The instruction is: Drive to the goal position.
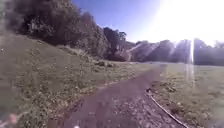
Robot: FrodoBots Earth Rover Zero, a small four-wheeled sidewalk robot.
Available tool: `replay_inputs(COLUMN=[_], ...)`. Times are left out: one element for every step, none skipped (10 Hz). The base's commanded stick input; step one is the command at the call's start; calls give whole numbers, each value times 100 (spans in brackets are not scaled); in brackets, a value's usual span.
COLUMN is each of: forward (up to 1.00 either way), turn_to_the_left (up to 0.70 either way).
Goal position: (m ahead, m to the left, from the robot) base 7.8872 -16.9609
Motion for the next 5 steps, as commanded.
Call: replay_inputs(forward=[100,100,100,100,100], turn_to_the_left=[0,0,0,0,-1])
